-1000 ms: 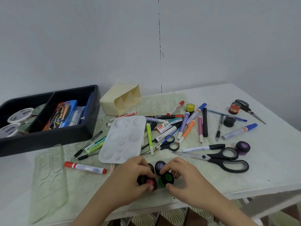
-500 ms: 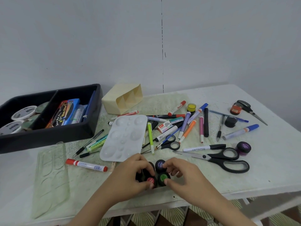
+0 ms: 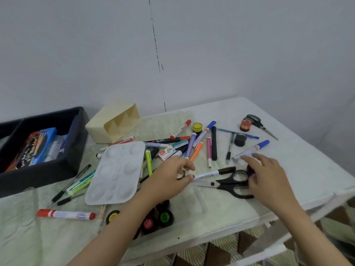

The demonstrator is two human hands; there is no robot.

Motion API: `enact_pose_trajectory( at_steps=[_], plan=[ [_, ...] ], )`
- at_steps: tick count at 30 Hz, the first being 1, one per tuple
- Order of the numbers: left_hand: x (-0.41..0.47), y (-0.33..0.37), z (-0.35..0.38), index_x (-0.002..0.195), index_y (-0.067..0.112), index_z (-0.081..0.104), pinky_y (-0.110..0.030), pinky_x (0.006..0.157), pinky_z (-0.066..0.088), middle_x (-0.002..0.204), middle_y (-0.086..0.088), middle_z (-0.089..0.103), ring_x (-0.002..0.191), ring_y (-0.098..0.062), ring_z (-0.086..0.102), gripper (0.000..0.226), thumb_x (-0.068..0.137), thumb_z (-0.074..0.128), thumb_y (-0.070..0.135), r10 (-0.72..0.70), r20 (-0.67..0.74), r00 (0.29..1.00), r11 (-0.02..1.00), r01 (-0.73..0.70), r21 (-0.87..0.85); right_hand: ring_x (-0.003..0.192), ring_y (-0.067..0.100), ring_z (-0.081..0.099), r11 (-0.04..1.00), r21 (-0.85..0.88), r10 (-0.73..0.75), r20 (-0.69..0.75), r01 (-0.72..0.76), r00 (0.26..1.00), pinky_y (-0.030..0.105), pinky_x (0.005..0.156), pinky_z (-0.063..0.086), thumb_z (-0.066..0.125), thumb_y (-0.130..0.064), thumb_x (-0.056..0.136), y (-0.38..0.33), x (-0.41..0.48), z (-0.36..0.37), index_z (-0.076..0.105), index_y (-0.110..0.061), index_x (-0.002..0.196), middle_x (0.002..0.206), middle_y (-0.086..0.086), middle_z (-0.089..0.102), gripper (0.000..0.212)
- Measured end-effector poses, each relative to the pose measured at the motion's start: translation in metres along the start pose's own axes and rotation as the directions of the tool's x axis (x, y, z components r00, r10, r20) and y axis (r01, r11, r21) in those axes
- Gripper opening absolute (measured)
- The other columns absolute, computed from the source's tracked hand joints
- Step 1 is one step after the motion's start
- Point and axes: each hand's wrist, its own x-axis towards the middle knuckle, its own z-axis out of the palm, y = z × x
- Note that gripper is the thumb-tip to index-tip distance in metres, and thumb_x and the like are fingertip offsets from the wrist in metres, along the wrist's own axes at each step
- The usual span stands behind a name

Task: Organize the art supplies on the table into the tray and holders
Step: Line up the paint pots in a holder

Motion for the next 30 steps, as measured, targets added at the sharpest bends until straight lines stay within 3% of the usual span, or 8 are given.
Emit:
enact_pose_trajectory(
  at_steps=[2,4,9,15,17,20,25,30],
  plan=[
    [0.025,0.002,0.006,0.100,0.028,0.062,-0.009,0.067,0.037,0.097,0.014,0.055,0.083,0.002,0.050,0.015,0.086,0.062,0.024,-0.011,-0.030,0.999,1.000,0.012,0.010,0.118,0.024,0.043,0.999,-0.029,0.038,0.078,-0.036,0.996,0.033,0.094,0.035,0.054,-0.012,0.085,0.015,0.007,-0.001,0.050,-0.027,0.133,0.132,0.001,0.052,0.050],
    [0.051,0.002,0.010,0.102,0.024,0.064,-0.015,0.070,0.038,0.097,0.010,0.056,0.085,-0.001,0.051,0.015,0.087,0.061,0.023,-0.002,-0.087,0.996,1.000,0.003,0.008,0.105,0.019,0.049,0.998,0.026,0.052,0.124,-0.056,0.991,0.028,0.085,0.037,0.056,-0.020,0.088,0.023,0.013,-0.004,0.052,-0.028,0.128,0.119,-0.001,0.059,0.041],
    [0.122,-0.016,0.015,0.119,0.017,0.060,-0.029,0.087,0.041,0.113,-0.005,0.056,0.106,-0.021,0.052,0.031,0.089,0.053,0.011,-0.004,-0.202,0.979,0.990,0.032,0.136,0.077,0.012,0.054,0.914,0.380,0.139,0.040,-0.143,0.990,0.023,0.065,0.043,0.068,-0.018,0.081,0.025,0.012,-0.015,0.050,-0.022,0.091,0.083,-0.005,0.060,0.020],
    [0.180,-0.022,0.017,0.144,0.023,0.036,-0.037,0.102,0.037,0.143,-0.014,0.039,0.127,-0.031,0.039,0.062,0.085,0.046,0.004,-0.146,0.030,0.989,0.921,0.125,0.368,0.072,0.008,0.054,0.854,0.497,0.176,0.004,-0.155,0.984,0.010,0.063,0.040,0.065,-0.015,0.080,0.028,0.014,-0.012,0.049,-0.033,0.102,0.079,-0.003,0.059,0.033],
    [0.188,-0.020,0.018,0.138,0.024,0.043,-0.035,0.095,0.043,0.137,-0.010,0.049,0.120,-0.028,0.047,0.054,0.086,0.048,0.011,-0.171,0.070,0.983,0.916,0.132,0.379,0.076,0.005,0.053,0.866,0.480,0.167,-0.013,-0.140,0.986,0.007,0.066,0.037,0.064,-0.015,0.080,0.029,0.016,-0.012,0.054,-0.035,0.109,0.083,-0.005,0.057,0.036],
    [0.191,-0.019,0.015,0.113,0.018,0.059,-0.028,0.075,0.044,0.112,-0.007,0.063,0.099,-0.024,0.056,0.033,0.081,0.054,0.011,-0.155,-0.025,0.988,0.898,0.152,0.413,0.077,0.002,0.053,0.864,0.488,0.163,-0.038,-0.124,0.986,0.007,0.068,0.038,0.065,-0.014,0.080,0.029,0.018,-0.012,0.060,-0.031,0.100,0.085,-0.007,0.055,0.027],
    [0.173,-0.011,0.006,0.103,0.010,0.063,-0.022,0.068,0.040,0.102,-0.006,0.060,0.086,-0.016,0.053,0.020,0.084,0.058,0.008,-0.204,-0.147,0.968,0.977,0.211,0.032,0.084,0.000,0.054,0.843,0.537,0.112,-0.103,-0.040,0.988,0.004,0.071,0.038,0.070,-0.014,0.076,0.019,0.013,-0.014,0.060,-0.035,0.088,0.088,-0.011,0.058,0.026],
    [0.127,0.002,-0.018,0.098,0.016,0.064,-0.012,0.061,0.040,0.084,0.003,0.057,0.072,-0.006,0.054,0.019,0.097,0.046,0.020,-0.288,-0.159,0.944,0.947,0.256,-0.193,0.087,0.002,0.054,0.819,0.573,0.054,-0.107,0.017,0.993,0.004,0.071,0.037,0.073,-0.010,0.075,-0.002,-0.001,-0.008,0.059,-0.034,0.084,0.088,-0.014,0.060,0.029]
  ],
)
